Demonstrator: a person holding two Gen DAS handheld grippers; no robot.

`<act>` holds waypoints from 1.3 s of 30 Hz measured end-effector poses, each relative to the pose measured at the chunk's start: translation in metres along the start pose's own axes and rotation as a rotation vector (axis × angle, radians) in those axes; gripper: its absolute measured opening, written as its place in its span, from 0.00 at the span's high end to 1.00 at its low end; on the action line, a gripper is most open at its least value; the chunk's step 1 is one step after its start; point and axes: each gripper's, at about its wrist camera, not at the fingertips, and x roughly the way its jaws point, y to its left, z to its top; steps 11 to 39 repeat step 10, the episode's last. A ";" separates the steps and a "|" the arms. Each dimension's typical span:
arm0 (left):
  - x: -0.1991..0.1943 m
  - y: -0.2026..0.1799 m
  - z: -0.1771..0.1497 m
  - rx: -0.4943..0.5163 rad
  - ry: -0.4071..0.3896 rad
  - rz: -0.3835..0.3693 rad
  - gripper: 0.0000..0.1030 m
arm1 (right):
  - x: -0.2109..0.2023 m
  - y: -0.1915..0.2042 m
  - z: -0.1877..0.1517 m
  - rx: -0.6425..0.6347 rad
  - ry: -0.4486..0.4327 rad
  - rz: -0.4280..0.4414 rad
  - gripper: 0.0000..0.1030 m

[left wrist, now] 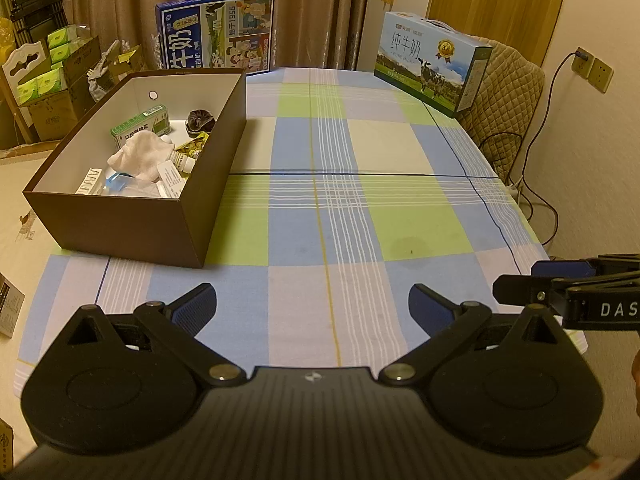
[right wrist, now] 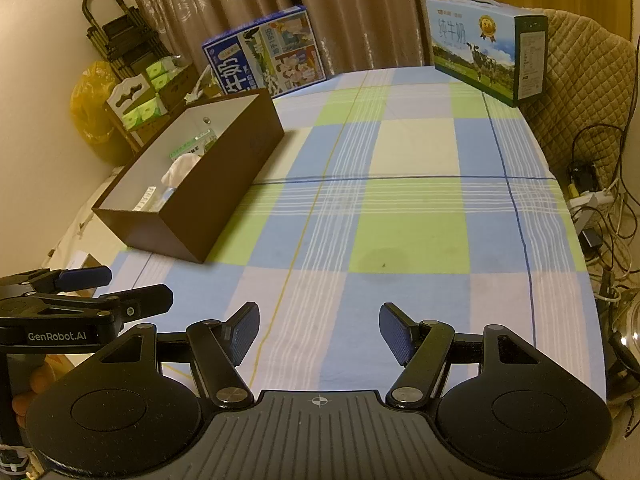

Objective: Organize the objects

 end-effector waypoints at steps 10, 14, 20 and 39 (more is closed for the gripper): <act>0.002 -0.001 0.000 0.001 -0.003 0.011 0.02 | 0.001 -0.004 0.002 -0.006 0.003 0.004 0.38; 0.002 -0.001 0.000 0.001 -0.003 0.011 0.02 | 0.001 -0.004 0.002 -0.006 0.003 0.004 0.38; 0.002 -0.001 0.000 0.001 -0.003 0.011 0.02 | 0.001 -0.004 0.002 -0.006 0.003 0.004 0.38; 0.002 -0.001 0.000 0.001 -0.003 0.011 0.02 | 0.001 -0.004 0.002 -0.006 0.003 0.004 0.38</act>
